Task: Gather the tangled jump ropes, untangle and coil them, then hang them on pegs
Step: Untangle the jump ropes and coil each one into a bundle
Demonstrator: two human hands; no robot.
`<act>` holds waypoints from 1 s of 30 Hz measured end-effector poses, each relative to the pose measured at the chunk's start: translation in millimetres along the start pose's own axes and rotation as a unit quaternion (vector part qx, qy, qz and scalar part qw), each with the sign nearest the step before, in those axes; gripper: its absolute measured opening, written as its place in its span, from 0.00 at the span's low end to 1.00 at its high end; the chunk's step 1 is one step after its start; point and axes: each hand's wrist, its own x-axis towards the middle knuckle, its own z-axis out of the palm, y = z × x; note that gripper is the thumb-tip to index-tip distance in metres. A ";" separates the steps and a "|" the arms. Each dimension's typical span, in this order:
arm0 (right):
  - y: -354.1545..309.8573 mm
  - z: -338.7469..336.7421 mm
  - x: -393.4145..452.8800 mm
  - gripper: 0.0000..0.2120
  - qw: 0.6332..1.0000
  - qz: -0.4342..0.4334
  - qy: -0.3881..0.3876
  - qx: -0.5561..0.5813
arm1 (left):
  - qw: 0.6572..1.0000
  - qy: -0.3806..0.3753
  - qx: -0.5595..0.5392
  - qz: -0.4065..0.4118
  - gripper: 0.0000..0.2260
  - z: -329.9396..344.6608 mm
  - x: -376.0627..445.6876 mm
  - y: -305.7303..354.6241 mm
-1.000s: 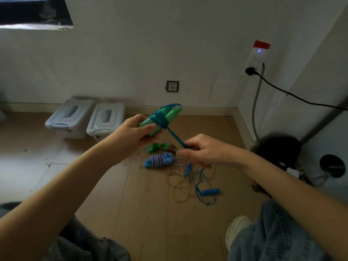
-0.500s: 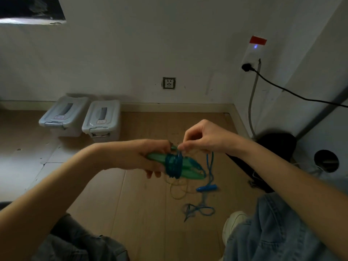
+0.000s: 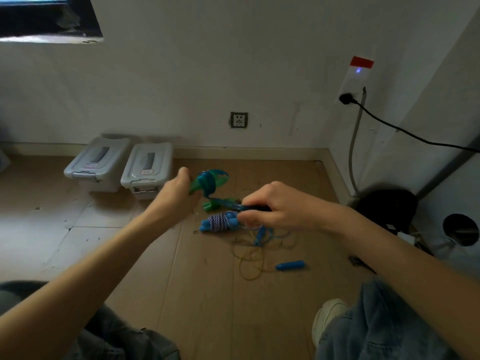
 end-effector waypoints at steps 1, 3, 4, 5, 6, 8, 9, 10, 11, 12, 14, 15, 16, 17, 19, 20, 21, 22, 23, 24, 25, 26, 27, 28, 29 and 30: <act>-4.1 0.5 3.4 0.12 1.000 -0.017 0.017 -0.016 | 0.998 -0.037 0.046 0.027 0.09 4.7 -2.7 3.5; -3.9 -4.4 8.2 0.13 0.996 -0.017 0.081 -0.041 | 0.984 -0.116 0.106 0.078 0.10 11.3 -7.5 10.1; -0.2 -9.1 9.1 0.12 0.993 -0.006 0.113 -0.044 | 0.976 -0.150 0.117 0.102 0.11 11.5 -9.7 12.9; 4.4 -14.2 9.0 0.12 0.990 0.007 0.137 -0.039 | 0.968 -0.177 0.122 0.127 0.10 10.4 -12.2 15.1; 9.2 -18.7 8.0 0.12 0.988 0.020 0.150 -0.027 | 0.959 -0.202 0.121 0.155 0.11 8.9 -14.8 18.1; 19.0 -22.5 6.8 0.12 0.987 0.043 0.157 -0.004 | 0.936 -0.269 0.086 0.212 0.14 4.2 -20.7 26.3; 23.4 -22.2 6.6 0.13 0.987 0.056 0.153 0.003 | 0.920 -0.310 0.043 0.235 0.13 -0.3 -24.7 31.9; 27.9 -20.6 6.8 0.13 0.987 0.070 0.145 0.008 | 0.905 -0.344 -0.012 0.249 0.12 -6.6 -27.9 35.7; 31.6 -18.3 6.7 0.14 0.987 0.084 0.134 0.018 | 0.894 -0.363 -0.068 0.253 0.11 -14.9 -30.3 38.1; 34.4 -15.4 6.0 0.14 0.988 0.094 0.119 0.041 | 0.891 -0.363 -0.116 0.247 0.10 -23.0 -30.8 37.9; 35.2 -8.5 1.7 0.16 0.984 0.099 0.087 0.118 | 0.903 -0.302 -0.239 0.192 0.06 -35.4 -26.0 33.0; 32.9 -4.8 -1.0 0.17 0.983 0.095 0.066 0.144 | 0.907 -0.249 -0.315 0.130 0.05 -38.5 -20.8 28.9; 29.3 -1.6 -3.2 0.19 0.984 0.087 0.039 0.149 | 0.909 -0.189 -0.366 0.061 0.04 -38.3 -14.1 23.8; 24.7 1.1 -4.5 0.20 0.989 0.072 0.010 0.130 | 0.924 -0.129 -0.359 0.007 0.04 -35.9 -8.7 20.3; 15.1 1.3 -3.8 0.17 0.998 0.020 -0.016 0.057 | 0.978 -0.070 -0.192 -0.042 0.06 -24.2 -3.3 14.1; 11.1 -1.3 -2.3 0.15 1.000 -0.007 -0.003 0.030 | 0.991 -0.088 -0.103 -0.021 0.07 -15.3 -4.3 12.0; 8.3 -5.1 -0.2 0.14 0.999 -0.026 0.022 0.012 | 0.991 -0.129 -0.044 0.019 0.08 -6.3 -7.3 13.0; 7.6 -9.9 2.4 0.13 0.998 -0.034 0.049 -0.001 | 0.981 -0.181 -0.016 0.067 0.09 0.3 -11.1 16.0; 8.5 -14.3 4.3 0.13 0.997 -0.031 0.071 -0.015 | 0.964 -0.239 -0.022 0.115 0.10 3.2 -16.0 20.1; 11.3 -18.2 6.0 0.13 0.996 -0.018 0.086 -0.023 | 0.939 -0.303 -0.049 0.152 0.11 2.0 -20.9 24.7; 15.5 -21.0 6.6 0.15 0.996 0.003 0.091 -0.018 | 0.910 -0.366 -0.079 0.179 0.12 -3.8 -24.6 27.1; 19.4 -22.4 6.1 0.16 0.996 0.025 0.089 0.003 | 0.881 -0.416 -0.110 0.197 0.12 -13.1 -27.7 27.8; 22.1 -22.0 4.8 0.18 0.995 0.044 0.083 0.037 | 0.856 -0.448 -0.154 0.206 0.12 -23.7 -30.1 27.8; 24.1 -19.7 3.1 0.18 0.993 0.055 0.074 0.080 | 0.838 -0.454 -0.227 0.200 0.11 -32.5 -30.7 27.5; 25.9 -16.4 1.4 0.20 0.988 0.061 0.065 0.127 | 0.827 -0.421 -0.332 0.170 0.11 -39.5 -29.0 27.8; 26.9 -12.6 -0.3 0.21 0.982 0.068 0.059 0.169 | 0.813 -0.347 -0.454 0.111 0.11 -45.3 -23.7 26.2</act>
